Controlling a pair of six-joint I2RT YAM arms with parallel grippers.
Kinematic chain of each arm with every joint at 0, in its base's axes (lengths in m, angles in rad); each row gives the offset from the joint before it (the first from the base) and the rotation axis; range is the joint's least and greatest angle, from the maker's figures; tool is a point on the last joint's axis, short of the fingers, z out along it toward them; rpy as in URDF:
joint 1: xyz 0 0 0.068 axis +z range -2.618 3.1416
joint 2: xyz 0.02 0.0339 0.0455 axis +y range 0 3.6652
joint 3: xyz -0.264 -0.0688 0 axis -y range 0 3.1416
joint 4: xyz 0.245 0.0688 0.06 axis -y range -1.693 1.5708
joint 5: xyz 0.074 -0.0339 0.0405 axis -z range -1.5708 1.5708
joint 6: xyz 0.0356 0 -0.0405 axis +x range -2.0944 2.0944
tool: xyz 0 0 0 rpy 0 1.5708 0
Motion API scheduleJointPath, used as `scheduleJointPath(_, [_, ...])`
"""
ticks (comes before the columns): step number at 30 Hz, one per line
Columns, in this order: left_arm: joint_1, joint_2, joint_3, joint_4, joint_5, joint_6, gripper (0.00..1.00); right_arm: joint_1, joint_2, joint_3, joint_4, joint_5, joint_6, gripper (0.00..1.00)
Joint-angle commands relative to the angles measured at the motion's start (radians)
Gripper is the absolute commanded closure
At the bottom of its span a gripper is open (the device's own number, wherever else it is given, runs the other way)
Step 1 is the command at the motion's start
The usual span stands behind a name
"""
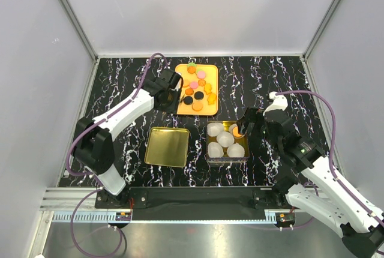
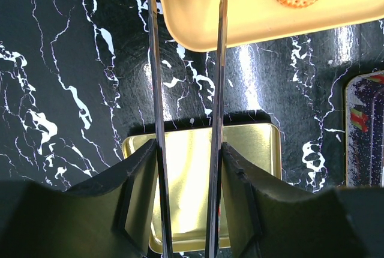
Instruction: Pack the cookies
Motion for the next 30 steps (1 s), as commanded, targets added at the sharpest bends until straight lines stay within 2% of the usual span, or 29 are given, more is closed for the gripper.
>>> scheduleJointPath(1, [-0.006, -0.042, -0.01, 0.036, 0.016, 0.003, 0.54, 0.003, -0.01, -0.003, 0.042, 0.002, 0.008, 0.0])
scheduleJointPath(16, [-0.038, -0.026, -0.013, 0.033, 0.013, -0.005, 0.54, 0.003, -0.015, -0.014, 0.048, -0.001, 0.014, 0.0])
scheduleJointPath(30, [-0.038, -0.037, 0.05, -0.011, -0.036, 0.026, 0.66, 0.004, -0.022, -0.012, 0.044, 0.002, 0.011, 0.0])
